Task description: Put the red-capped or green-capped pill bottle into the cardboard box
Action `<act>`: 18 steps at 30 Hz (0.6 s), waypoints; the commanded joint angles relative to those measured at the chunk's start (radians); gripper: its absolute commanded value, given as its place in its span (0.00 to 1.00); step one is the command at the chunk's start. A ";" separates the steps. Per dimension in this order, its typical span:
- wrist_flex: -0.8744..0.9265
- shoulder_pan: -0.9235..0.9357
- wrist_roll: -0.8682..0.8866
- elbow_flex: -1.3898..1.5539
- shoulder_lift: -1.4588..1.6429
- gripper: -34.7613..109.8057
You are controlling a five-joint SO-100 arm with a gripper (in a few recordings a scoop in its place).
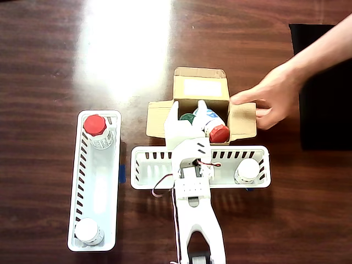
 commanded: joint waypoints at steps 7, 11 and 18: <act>0.353 0.017 0.048 0.104 0.463 0.27; 0.434 0.014 0.071 0.216 0.611 0.25; 0.512 -0.020 0.081 0.416 0.834 0.25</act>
